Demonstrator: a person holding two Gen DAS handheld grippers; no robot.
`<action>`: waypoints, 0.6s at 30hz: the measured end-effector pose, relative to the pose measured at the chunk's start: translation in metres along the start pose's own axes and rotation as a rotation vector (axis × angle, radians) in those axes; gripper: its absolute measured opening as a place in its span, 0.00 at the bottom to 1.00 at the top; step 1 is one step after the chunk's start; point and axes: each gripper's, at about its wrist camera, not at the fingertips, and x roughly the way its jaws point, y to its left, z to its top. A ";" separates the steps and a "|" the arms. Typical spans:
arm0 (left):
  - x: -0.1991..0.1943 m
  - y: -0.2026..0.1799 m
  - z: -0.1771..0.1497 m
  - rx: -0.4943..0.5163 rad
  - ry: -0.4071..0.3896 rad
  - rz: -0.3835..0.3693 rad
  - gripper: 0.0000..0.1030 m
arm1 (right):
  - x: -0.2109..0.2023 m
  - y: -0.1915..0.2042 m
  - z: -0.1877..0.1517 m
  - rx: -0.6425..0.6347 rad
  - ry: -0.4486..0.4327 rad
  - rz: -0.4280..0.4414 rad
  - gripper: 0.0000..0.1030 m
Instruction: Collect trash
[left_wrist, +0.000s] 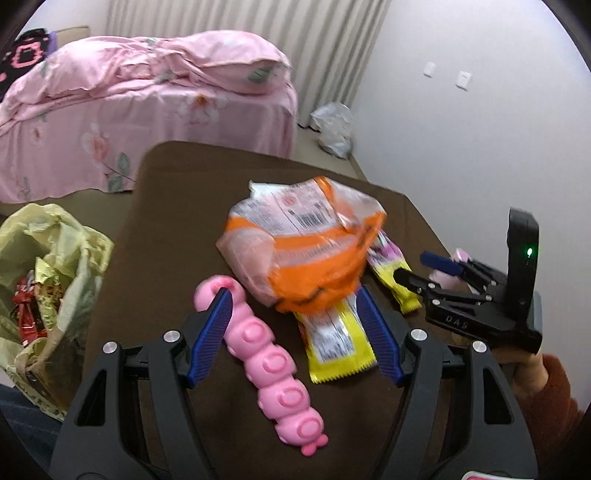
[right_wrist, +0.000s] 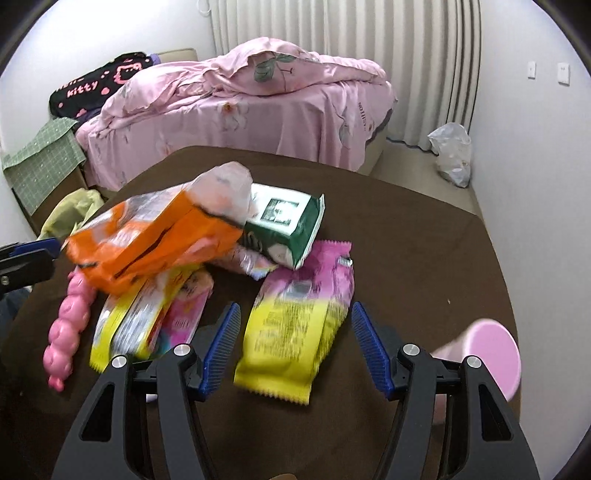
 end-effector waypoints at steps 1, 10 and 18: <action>0.000 0.004 0.002 -0.019 -0.005 0.011 0.64 | 0.004 -0.001 0.001 0.008 0.003 -0.007 0.57; 0.014 -0.018 -0.010 0.049 0.115 -0.087 0.64 | -0.003 -0.006 -0.024 0.024 0.048 0.077 0.21; 0.062 -0.033 -0.001 0.062 0.180 0.058 0.64 | -0.050 -0.015 -0.059 0.043 0.035 0.100 0.16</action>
